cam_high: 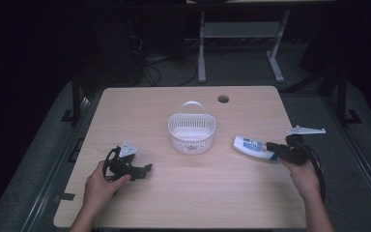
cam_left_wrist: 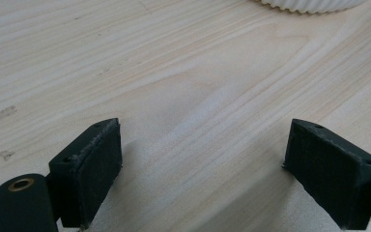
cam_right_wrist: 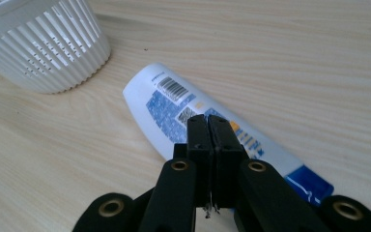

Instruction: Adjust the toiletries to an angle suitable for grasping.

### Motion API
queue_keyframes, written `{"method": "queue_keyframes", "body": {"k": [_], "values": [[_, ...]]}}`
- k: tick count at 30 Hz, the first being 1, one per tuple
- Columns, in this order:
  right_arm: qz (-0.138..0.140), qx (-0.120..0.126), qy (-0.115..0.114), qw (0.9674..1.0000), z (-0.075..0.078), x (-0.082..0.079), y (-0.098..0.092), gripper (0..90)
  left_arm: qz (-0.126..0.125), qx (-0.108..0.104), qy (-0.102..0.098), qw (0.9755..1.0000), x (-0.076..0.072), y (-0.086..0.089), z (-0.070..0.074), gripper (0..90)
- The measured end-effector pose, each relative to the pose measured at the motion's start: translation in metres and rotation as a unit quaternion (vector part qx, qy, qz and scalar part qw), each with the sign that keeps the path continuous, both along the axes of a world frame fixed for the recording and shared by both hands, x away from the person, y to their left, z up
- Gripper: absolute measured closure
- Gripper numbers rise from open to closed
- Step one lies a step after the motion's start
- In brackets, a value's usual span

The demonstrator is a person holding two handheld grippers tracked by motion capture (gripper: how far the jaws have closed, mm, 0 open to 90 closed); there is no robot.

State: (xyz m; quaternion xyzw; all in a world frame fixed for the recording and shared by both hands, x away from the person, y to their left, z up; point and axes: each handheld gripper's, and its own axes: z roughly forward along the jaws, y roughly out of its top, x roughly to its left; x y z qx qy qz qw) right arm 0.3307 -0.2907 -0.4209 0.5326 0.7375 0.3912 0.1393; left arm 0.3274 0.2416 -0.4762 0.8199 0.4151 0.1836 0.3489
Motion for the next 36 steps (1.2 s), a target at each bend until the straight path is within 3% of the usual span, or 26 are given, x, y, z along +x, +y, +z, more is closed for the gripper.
{"method": "queue_keyframes", "body": {"k": [10,19,28,36], "values": [[0.012,-0.001,0.006,0.9999,0.006,0.023,0.013,89.8,0.001,-0.001,0.002,1.0000,0.000,0.000,0.000,12.7],[0.015,0.021,0.012,0.9996,0.012,0.054,0.034,89.8,0.001,-0.001,0.002,1.0000,0.000,0.000,0.000,12.7],[0.021,0.021,0.022,0.9993,0.009,0.077,0.055,89.8,0.001,-0.001,0.002,1.0000,0.000,0.000,0.000,12.7],[0.021,0.006,0.031,0.9993,-0.001,0.094,0.072,89.9,-0.001,-0.001,0.002,1.0000,0.000,0.000,0.000,12.6]]}}
